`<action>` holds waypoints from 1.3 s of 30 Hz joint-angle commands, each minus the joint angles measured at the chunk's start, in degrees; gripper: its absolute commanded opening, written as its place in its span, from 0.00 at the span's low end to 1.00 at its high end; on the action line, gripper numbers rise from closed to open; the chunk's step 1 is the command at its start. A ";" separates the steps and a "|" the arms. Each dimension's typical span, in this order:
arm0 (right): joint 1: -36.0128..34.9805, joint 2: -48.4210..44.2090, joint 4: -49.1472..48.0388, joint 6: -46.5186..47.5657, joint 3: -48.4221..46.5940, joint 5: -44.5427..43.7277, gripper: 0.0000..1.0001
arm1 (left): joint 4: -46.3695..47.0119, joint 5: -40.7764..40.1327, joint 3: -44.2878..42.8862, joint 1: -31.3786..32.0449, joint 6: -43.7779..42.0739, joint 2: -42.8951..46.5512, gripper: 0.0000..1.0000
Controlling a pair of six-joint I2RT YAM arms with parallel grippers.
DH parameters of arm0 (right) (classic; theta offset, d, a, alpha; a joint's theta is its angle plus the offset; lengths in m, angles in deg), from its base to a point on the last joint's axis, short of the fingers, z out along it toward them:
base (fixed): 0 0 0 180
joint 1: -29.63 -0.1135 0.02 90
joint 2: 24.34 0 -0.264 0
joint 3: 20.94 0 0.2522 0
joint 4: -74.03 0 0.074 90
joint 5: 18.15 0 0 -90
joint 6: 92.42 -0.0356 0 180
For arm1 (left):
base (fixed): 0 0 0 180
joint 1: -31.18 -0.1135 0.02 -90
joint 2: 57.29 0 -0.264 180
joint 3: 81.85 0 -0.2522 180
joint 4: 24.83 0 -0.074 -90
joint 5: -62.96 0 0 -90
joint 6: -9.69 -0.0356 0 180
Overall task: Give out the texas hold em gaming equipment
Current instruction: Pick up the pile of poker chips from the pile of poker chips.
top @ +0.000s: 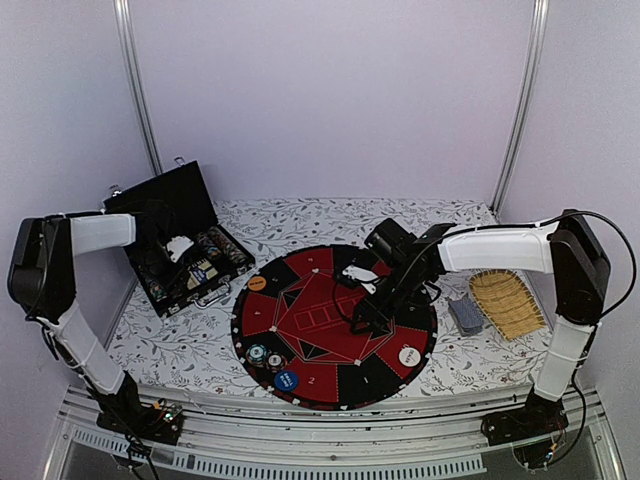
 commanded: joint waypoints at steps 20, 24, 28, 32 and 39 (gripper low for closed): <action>-0.96 1.78 1.14 0.32 -1.53 0.15 0.53 | -0.68 1.66 1.21 -0.55 -0.44 -0.60 0.71; -0.99 1.95 1.32 0.40 -1.68 0.08 0.53 | -0.72 0.09 0.92 -0.67 -0.31 -2.11 0.70; -0.96 1.81 1.45 0.49 -1.53 -0.03 0.53 | -0.27 -2.20 0.84 -1.09 -0.05 -2.72 0.66; -1.12 1.86 1.54 0.49 -1.53 0.02 0.53 | -0.02 -2.67 0.24 -2.15 0.38 -2.61 0.63; -1.24 1.87 1.68 0.49 -1.53 0.15 0.53 | -0.02 -3.16 0.17 -2.74 0.72 -2.83 0.64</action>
